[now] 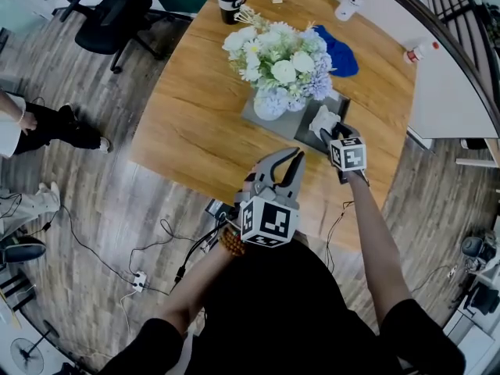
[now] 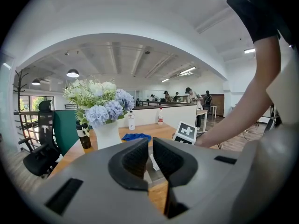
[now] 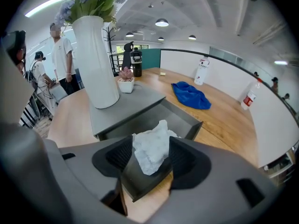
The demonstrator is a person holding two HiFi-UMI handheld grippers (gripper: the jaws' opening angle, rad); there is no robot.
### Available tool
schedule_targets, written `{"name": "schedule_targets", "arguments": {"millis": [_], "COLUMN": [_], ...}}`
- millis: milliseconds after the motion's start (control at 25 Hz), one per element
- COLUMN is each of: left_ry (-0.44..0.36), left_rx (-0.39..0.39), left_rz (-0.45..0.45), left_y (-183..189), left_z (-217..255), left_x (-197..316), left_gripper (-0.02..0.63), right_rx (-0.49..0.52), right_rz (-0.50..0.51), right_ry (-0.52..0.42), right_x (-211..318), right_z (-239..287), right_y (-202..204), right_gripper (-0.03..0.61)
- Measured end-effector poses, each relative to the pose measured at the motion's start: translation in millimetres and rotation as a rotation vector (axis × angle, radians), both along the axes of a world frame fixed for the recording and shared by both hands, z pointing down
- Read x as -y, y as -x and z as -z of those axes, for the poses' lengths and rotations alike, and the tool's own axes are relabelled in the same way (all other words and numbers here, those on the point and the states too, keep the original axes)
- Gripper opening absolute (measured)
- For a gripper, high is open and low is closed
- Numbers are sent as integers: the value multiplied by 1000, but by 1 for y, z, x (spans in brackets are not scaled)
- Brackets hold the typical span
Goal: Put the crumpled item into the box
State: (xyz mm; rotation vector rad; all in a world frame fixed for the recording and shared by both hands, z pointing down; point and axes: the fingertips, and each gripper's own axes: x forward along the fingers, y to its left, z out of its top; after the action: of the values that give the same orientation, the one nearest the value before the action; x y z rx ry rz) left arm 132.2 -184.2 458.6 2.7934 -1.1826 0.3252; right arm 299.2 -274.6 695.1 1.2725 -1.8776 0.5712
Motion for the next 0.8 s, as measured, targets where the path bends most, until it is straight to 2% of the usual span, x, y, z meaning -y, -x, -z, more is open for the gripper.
{"name": "schedule_targets", "arguments": {"millis": [400, 800], "left_ry": [-6, -34], "left_rx": [1, 5], "left_rz": [1, -29], "left_y": [-2, -18], "left_z": [1, 14], "left_x": [-6, -14], "left_gripper": [28, 28], "right_rx": [10, 51], "right_rz": [7, 26], "right_ry": [-35, -165], "right_x": [0, 6], "right_z": [12, 82], "right_y": [2, 8], "right_gripper": [258, 256]}}
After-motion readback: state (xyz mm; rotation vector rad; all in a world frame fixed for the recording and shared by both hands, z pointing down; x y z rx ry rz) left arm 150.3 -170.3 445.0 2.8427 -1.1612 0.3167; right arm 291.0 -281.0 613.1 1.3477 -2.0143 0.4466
